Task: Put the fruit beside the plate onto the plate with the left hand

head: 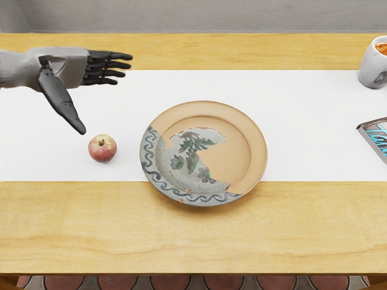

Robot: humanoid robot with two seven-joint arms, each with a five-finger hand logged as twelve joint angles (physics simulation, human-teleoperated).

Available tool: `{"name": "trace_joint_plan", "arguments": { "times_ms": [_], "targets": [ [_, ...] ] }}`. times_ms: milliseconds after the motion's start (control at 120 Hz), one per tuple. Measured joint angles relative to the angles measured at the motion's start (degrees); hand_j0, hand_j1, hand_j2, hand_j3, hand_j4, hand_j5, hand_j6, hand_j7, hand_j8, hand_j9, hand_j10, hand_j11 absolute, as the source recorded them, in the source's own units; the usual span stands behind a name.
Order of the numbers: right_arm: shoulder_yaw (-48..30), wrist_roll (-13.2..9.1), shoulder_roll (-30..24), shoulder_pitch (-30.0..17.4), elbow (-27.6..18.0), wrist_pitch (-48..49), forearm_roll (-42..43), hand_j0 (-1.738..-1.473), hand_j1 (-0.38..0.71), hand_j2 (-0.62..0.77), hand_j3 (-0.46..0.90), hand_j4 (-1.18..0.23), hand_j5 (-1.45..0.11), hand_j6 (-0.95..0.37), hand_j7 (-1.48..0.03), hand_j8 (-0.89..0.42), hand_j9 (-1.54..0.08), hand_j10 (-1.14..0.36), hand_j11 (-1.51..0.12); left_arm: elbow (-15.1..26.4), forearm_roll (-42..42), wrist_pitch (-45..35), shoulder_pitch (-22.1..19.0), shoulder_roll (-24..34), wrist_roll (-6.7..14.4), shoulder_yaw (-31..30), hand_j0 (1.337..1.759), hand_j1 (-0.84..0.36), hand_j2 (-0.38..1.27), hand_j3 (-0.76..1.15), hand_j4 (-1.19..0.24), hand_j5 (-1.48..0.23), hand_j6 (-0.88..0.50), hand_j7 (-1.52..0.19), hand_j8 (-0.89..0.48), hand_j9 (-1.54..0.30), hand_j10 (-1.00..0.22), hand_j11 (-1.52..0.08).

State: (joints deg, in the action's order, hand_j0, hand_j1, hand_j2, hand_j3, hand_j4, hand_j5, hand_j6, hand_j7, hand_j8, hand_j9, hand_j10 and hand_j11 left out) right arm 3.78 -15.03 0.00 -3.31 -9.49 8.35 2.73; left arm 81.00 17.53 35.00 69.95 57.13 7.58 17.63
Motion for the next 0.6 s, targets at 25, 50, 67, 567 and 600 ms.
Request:
{"name": "trace_joint_plan", "arguments": {
  "times_ms": [25,50,67,567,600],
  "targets": [
    [-0.01,0.00,0.00,0.00,0.00,0.00,0.00,-1.658,-0.35,0.00,0.00,0.00,0.00,0.00,0.00,0.00,0.00,0.00,0.00,0.30,0.12,0.00,0.00,0.00,0.01,-0.03,1.658,0.33,0.00,0.00,-0.02,-0.02,-0.02,-0.02,-0.02,-0.02,-0.02,-0.02],
    [-0.03,0.00,0.00,0.03,0.00,0.00,0.00,-1.658,-0.35,0.00,0.00,0.00,0.00,0.00,0.00,0.00,0.00,0.00,0.00,0.53,0.22,0.01,0.00,0.00,0.04,-0.06,1.658,0.33,0.00,0.00,-0.02,-0.02,-0.02,-0.02,-0.02,-0.02,-0.02,-0.02],
    [-0.04,0.00,0.00,0.03,0.00,0.00,0.00,-1.658,-0.35,0.00,0.00,0.00,0.00,0.00,0.00,0.00,0.00,0.00,0.00,0.67,0.27,0.01,0.00,0.00,0.07,-0.07,1.658,0.33,0.00,0.00,-0.02,-0.02,-0.02,-0.02,-0.02,-0.02,-0.02,-0.02],
    [-0.09,0.00,0.00,0.51,0.00,0.00,0.00,-1.658,-0.35,0.00,0.00,0.00,0.00,0.00,0.00,0.00,0.00,0.00,0.00,7.11,36.60,-10.53,4.75,-9.84,26.84,-0.43,1.658,0.33,0.00,0.00,-0.02,-0.02,-0.02,-0.02,-0.02,-0.02,-0.02,-0.02],
    [-0.09,0.00,0.00,0.51,0.00,0.00,0.00,-1.658,-0.35,0.00,0.00,0.00,0.00,0.00,0.00,0.00,0.00,0.00,0.00,8.07,38.69,-12.22,4.12,-9.82,27.00,-0.78,1.658,0.33,0.00,0.00,-0.02,-0.02,-0.02,-0.02,-0.02,-0.02,-0.02,-0.02]
  ]
}}
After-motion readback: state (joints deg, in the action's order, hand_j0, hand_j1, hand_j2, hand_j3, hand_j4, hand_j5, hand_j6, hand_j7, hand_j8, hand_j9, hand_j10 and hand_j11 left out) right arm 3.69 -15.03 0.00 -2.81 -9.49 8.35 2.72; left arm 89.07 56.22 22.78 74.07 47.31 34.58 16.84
